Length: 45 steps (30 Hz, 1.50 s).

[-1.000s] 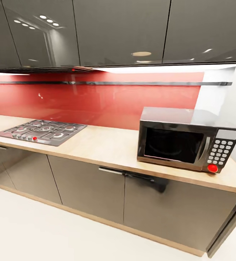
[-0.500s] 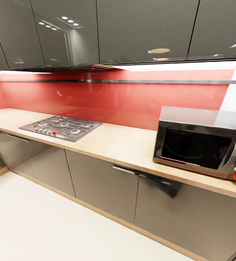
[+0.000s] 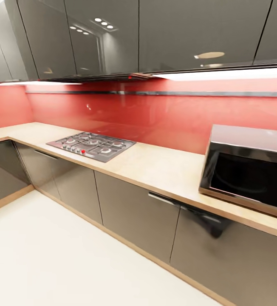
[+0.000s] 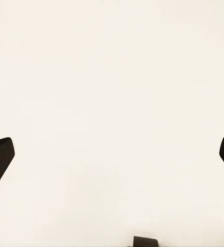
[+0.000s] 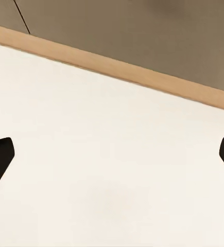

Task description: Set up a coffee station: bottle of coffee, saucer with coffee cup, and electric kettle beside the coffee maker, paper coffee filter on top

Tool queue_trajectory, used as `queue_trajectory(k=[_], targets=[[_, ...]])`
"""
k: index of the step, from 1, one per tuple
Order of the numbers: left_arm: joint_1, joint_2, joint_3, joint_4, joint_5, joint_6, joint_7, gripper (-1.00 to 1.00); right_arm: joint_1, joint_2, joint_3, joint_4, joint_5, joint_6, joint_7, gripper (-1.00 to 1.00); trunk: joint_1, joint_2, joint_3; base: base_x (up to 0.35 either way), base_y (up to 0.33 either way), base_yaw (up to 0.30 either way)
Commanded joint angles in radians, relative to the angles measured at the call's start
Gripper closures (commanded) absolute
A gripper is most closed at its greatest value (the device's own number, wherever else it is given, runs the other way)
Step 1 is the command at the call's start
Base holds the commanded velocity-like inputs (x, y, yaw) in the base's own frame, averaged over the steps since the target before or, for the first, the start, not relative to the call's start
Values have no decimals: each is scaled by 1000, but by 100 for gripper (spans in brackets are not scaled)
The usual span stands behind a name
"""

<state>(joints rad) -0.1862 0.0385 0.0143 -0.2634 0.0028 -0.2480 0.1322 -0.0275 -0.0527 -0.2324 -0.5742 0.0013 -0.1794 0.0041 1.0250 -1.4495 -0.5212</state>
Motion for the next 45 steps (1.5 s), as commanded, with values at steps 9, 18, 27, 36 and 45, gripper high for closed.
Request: queue_trajectory(k=[9, 18, 27, 36, 45], targets=[[-1, -2, 1, 3, 2, -3, -3, -100, -1, 4, 0, 0, 0, -3, -1, -100, 0, -1, -9, 215, 1, 249], [-1, -3, 1, 8, 3, -3, -2, -100, -1, 5, 1, 0, 1, -3, -1, -100, 0, -1, -14, 300, 91, 265], [-2, -7, -7, 9, -3, -4, -1, -100, -1, 5, 1, 1, 3, -3, 0, -100, 0, -1, -18, 46, 27, 268], [-3, -7, -9, 6, -5, -4, 1, -100, -1, 5, 1, 2, 3, -3, 0, -100, 0, -1, -23, 1, 1, 268], [-3, -6, -3, 6, -4, -2, 1, -100, -1, 5, 2, 2, 3, -3, 0, -100, -23, 41, -9, 0, 0, 268]])
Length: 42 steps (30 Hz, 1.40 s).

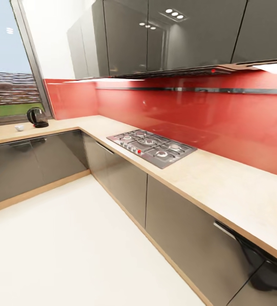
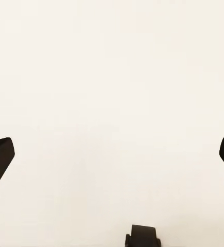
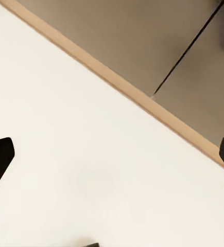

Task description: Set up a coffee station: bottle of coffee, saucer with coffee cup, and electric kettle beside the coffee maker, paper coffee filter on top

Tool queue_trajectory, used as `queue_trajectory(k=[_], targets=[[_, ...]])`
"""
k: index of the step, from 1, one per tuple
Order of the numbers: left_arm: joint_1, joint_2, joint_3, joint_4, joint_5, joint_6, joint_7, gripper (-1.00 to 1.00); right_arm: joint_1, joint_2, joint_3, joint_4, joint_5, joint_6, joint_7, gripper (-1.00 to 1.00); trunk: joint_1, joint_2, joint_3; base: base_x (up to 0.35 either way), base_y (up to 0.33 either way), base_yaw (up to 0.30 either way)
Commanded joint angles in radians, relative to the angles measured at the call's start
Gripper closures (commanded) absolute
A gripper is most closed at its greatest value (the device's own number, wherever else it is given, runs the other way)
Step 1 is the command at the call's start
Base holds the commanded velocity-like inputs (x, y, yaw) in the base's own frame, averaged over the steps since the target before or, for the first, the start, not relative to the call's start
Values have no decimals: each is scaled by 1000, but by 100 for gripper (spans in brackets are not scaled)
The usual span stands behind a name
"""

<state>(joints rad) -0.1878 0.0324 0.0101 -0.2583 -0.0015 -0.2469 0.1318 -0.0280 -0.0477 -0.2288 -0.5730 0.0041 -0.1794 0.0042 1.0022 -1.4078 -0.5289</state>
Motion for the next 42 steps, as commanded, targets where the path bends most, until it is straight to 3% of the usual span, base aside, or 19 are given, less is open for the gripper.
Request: queue_trajectory(k=[1, 35, 42], targets=[[-1, 0, 1, 2, 1, -3, 2, -100, 0, 0, -1, 1, 0, -3, 0, -100, -4, 7, 2, 0, 0, 268], [-1, -3, -6, 7, -2, -2, 2, -100, 0, 0, -1, -1, 0, -3, 2, -100, -134, 245, 91, 0, 0, 267], [-1, -3, -7, 8, -2, -2, 2, -100, 0, -1, 1, 1, 2, -3, 2, -100, -161, 294, 112, 0, 0, 76]])
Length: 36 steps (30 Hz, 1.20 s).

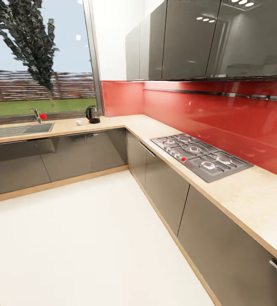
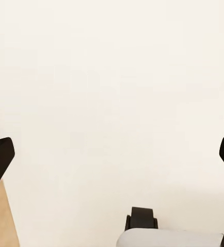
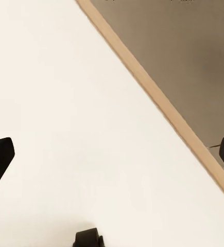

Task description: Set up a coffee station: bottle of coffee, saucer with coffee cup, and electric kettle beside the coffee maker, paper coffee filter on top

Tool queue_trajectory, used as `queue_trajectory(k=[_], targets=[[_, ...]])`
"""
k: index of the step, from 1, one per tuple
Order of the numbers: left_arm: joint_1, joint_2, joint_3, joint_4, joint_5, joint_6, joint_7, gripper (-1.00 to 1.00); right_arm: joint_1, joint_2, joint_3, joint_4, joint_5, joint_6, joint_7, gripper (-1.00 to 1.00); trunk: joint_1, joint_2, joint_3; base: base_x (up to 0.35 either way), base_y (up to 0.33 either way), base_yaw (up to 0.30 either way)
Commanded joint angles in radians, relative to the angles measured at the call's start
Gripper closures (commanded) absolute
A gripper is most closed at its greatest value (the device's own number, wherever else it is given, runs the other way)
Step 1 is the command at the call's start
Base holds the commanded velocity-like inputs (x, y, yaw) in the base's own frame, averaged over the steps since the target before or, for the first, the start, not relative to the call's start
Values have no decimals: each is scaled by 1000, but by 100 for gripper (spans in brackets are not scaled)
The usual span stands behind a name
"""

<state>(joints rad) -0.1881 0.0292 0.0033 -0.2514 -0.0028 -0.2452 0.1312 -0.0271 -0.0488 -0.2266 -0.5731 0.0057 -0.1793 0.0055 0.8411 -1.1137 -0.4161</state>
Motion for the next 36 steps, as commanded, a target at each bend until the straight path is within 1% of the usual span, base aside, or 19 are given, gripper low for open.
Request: queue_trajectory(k=[1, 5, 7, 11, 12, 13, 19, 29, 36], targets=[[-1, 0, 0, 1, 0, -3, 2, -100, -1, 0, -1, 1, 2, -3, 1, -100, -4, 7, 2, 0, 0, 14], [-1, 0, 0, 1, 0, -3, 2, -100, -1, -2, -2, 2, 21, -3, 1, -100, -19, 35, 15, 0, 0, 7], [-1, 0, 1, 1, 0, -3, 2, -100, -1, -2, -2, 5, 42, -3, 1, -100, -27, 49, 21, 0, 0, 2], [-1, 1, 2, 1, 0, -3, 2, -100, -1, -1, -1, 8, 67, -3, 1, -100, -42, 77, 33, 0, 0, 0], [-1, 1, 3, 1, 0, -3, 2, -100, -1, 0, -1, 8, 84, -3, 1, -100, -46, 84, 37, 0, 0, 0], [-1, 1, 3, 1, 0, -3, 2, -100, -1, 0, 0, 8, 88, -3, 1, -100, -50, 91, 40, 0, 0, 0], [-1, 1, 4, 1, 0, -3, 2, -100, -1, 0, 0, 9, 96, -3, 1, -100, -73, 133, 59, 0, 0, 0], [-1, 1, 7, 1, 0, -3, 2, -100, -1, 0, -2, 8, 96, -3, 0, -100, -111, 203, 90, 0, 0, 3], [-1, 1, 7, 1, 0, -3, 2, -100, -1, 1, -2, 7, 95, -3, -1, -100, -138, 252, 112, 0, 0, 189]])
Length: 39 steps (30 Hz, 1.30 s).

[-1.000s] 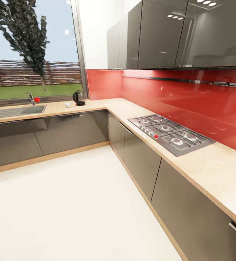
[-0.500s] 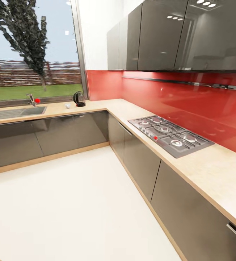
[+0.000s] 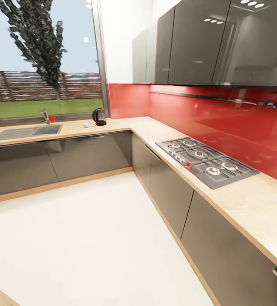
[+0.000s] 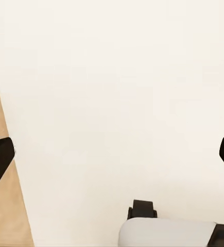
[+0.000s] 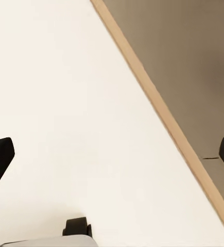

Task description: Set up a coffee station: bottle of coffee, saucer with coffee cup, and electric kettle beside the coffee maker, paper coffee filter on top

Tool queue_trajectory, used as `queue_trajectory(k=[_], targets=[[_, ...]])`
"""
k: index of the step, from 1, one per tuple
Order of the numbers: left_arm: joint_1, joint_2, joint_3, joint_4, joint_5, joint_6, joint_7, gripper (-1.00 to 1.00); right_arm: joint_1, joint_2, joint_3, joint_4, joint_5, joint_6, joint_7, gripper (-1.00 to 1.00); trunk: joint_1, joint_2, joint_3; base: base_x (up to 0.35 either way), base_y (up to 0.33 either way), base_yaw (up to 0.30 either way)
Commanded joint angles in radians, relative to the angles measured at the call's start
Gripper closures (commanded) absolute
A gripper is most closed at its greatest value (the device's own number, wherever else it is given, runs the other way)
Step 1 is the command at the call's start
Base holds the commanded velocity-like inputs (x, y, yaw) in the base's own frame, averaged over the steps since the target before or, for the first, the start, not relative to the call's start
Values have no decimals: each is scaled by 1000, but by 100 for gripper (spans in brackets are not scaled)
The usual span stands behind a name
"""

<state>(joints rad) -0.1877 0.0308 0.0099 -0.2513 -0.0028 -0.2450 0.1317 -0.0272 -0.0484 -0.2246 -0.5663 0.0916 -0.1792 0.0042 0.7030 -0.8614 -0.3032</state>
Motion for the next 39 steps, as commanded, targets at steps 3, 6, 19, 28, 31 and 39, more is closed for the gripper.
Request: queue_trajectory(k=[3, 6, 19, 28, 31, 39], targets=[[-1, 0, 1, 1, -1, -4, 2, -100, -1, 1, -4, 0, 10, -3, 0, -100, -12, 20, 8, 0, 0, 265], [-1, 0, 0, 1, -1, -4, 2, -100, -1, 1, -4, 0, 9, -3, 0, -100, -23, 41, 18, 0, 0, 272], [-1, 0, 0, 1, -1, -4, 2, -100, -1, 1, -4, 1, 10, -3, 0, -100, -73, 132, 58, 0, 0, 275], [-1, 0, 0, 1, 0, -4, 2, -100, -1, 1, -4, 0, 9, -3, 2, -100, -107, 195, 87, 0, 0, 256], [-1, 0, 0, 1, -1, -4, 2, -100, -1, 1, -4, 0, 9, -3, 2, -100, -119, 216, 96, 0, 0, 175], [-1, 0, -1, 1, -2, -4, 2, -100, 0, 1, -4, -1, 8, -3, 0, -100, -150, 272, 121, 0, 0, 77]])
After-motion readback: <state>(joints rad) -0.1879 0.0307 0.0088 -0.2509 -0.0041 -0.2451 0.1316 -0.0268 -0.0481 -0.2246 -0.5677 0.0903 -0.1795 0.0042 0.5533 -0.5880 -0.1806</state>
